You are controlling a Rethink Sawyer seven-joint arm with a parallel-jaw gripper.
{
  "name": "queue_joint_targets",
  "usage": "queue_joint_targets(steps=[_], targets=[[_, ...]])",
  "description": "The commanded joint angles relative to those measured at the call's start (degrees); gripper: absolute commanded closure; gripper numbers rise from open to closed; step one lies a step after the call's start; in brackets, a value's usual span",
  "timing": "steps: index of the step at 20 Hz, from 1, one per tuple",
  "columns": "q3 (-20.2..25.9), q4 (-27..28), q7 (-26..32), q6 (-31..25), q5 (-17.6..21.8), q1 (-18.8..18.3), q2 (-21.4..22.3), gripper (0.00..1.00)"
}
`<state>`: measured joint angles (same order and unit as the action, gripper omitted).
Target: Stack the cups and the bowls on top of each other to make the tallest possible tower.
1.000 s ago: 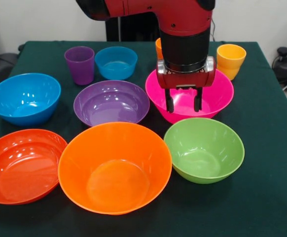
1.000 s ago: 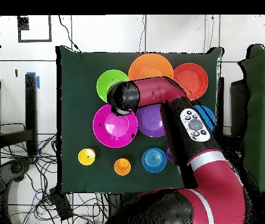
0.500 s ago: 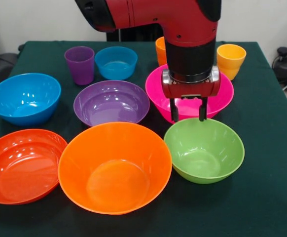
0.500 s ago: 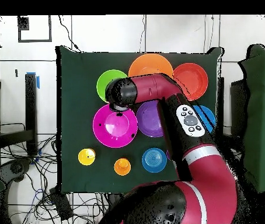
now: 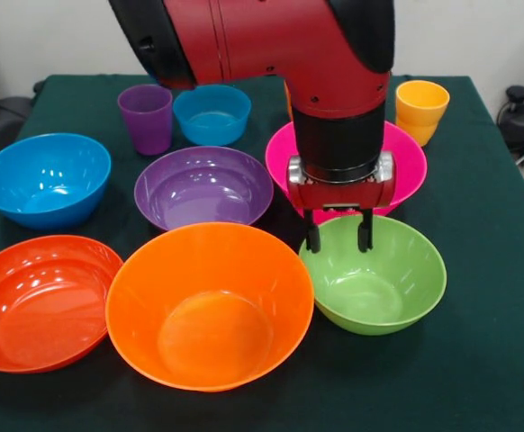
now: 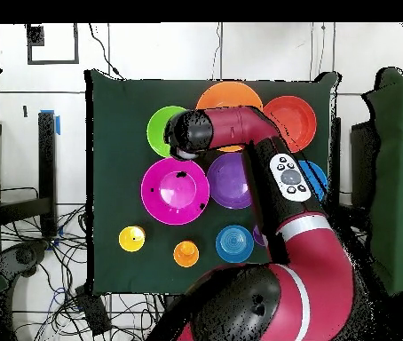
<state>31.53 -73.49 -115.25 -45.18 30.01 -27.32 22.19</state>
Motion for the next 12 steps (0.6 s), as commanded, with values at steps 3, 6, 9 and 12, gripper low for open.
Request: queue_joint_targets(steps=[3, 6, 9, 12], targets=[[-0.4, 3.3, 12.4, -3.3, 3.4, -0.3, -2.8, 0.00], [-0.2, 3.3, 13.3, -3.7, 3.4, -0.9, -2.8, 0.00], [-0.2, 4.0, 13.4, -3.0, 3.7, -0.9, -3.9, 0.00], [-0.2, 4.0, 12.9, -1.6, 4.1, -0.9, -4.7, 0.00]])
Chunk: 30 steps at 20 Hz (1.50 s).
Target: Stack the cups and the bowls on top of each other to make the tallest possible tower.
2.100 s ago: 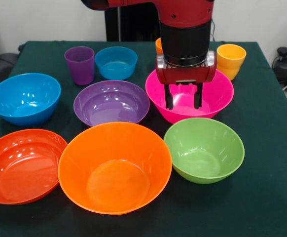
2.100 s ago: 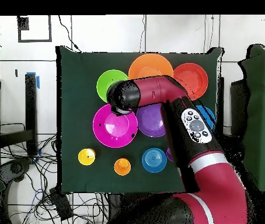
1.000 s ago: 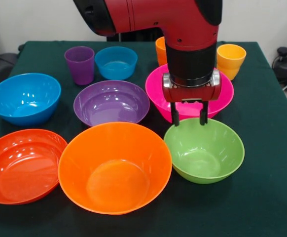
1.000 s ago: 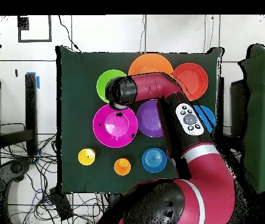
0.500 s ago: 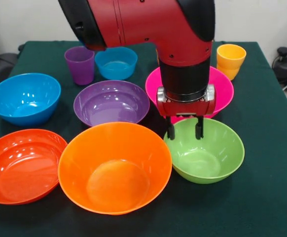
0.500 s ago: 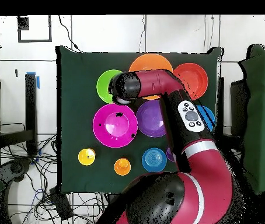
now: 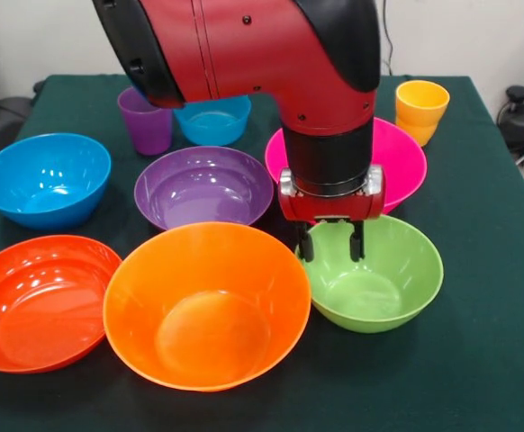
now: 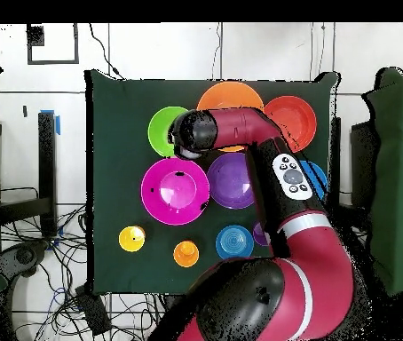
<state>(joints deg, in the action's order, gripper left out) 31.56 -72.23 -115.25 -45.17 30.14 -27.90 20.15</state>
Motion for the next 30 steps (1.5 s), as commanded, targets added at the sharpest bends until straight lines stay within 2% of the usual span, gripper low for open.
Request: queue_joint_targets(steps=[1, 7, 13, 14, 16, 18, 20, 25, 30], targets=[[-0.3, 2.6, 12.8, -1.5, 4.1, -0.4, -2.7, 0.00], [-0.2, 3.2, 13.2, -1.0, 4.4, -0.5, -3.6, 0.00], [-0.2, 1.8, 12.4, -1.1, 4.1, -0.6, -2.6, 0.00], [-0.3, 0.3, 12.0, -1.9, 3.6, -0.6, -0.9, 0.00], [-0.6, -3.9, 10.9, -6.6, 1.4, -0.5, 5.6, 0.00], [-0.6, -5.3, 10.9, -11.8, -0.6, -0.1, 10.1, 0.00], [-0.7, -5.2, 10.9, -15.5, -1.6, 0.3, 12.0, 0.00], [0.0, -3.8, 11.0, -17.4, -1.6, 0.3, 11.4, 0.00], [0.3, -2.0, 10.6, -15.9, -0.1, 0.6, 9.0, 0.00]])
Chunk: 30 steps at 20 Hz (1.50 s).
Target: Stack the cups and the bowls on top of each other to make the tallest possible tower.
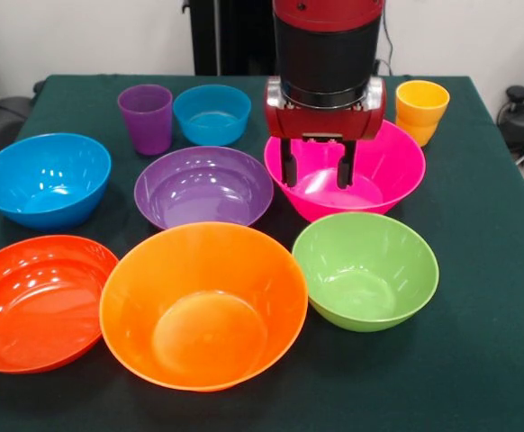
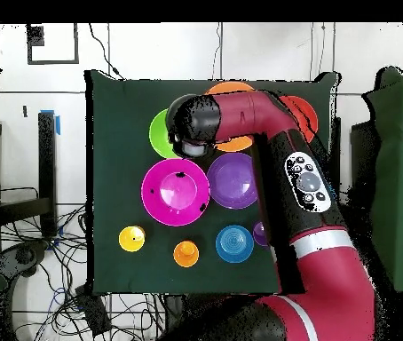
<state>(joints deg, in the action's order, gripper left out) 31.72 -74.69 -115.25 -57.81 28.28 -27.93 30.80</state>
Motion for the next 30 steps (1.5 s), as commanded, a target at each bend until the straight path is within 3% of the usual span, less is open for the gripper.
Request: queue_joint_targets(steps=[1, 8, 15, 30], targets=[[0.2, 1.2, 10.5, -2.6, 2.2, 0.7, -2.6, 0.00], [0.3, 3.8, 11.3, 2.1, 4.2, 0.6, -7.3, 0.00], [0.7, 10.1, 13.3, -3.7, 3.7, 2.2, -9.8, 0.00], [1.2, 12.2, 15.1, -4.5, 3.3, 2.0, -11.1, 0.00]])
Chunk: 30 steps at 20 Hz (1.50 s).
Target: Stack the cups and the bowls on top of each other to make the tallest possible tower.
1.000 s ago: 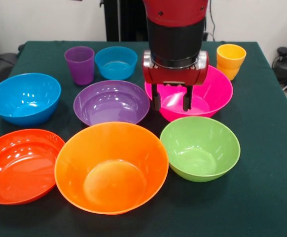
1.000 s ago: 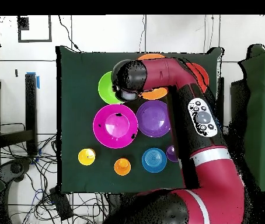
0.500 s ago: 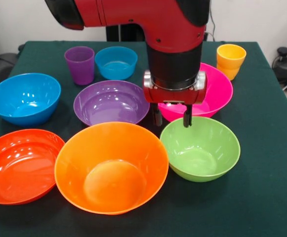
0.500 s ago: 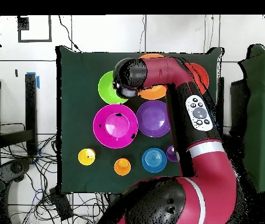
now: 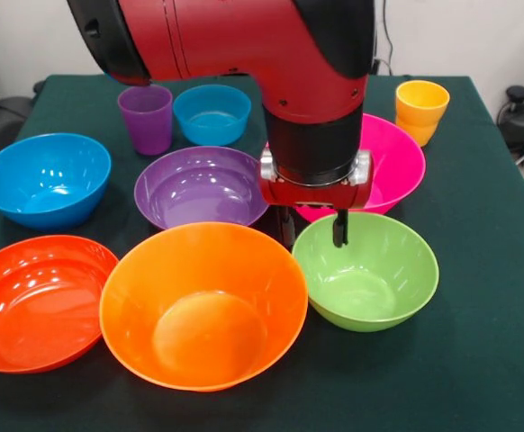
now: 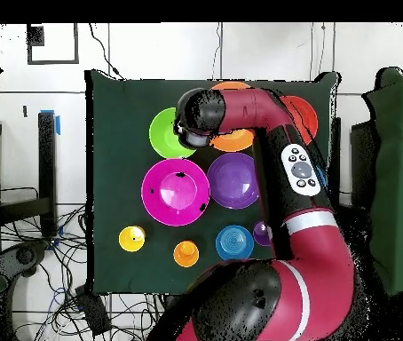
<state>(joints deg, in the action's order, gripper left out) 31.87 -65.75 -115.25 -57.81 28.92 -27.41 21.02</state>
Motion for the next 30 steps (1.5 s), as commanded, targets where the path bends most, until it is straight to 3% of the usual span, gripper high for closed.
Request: queue_joint_targets(steps=[1, 8, 14, 24, 30], targets=[[1.1, 3.6, 15.1, -4.5, 2.7, 1.6, -1.5, 0.00], [1.1, 3.8, 15.3, -4.7, 2.5, 1.6, -1.6, 0.00], [1.9, 8.1, 18.2, -12.0, 1.8, 2.2, -0.4, 0.00], [3.2, 11.6, 20.2, -12.8, 2.7, 2.1, -2.9, 0.00], [4.2, 18.0, 22.8, -14.4, 3.7, 3.3, -7.0, 0.00]])
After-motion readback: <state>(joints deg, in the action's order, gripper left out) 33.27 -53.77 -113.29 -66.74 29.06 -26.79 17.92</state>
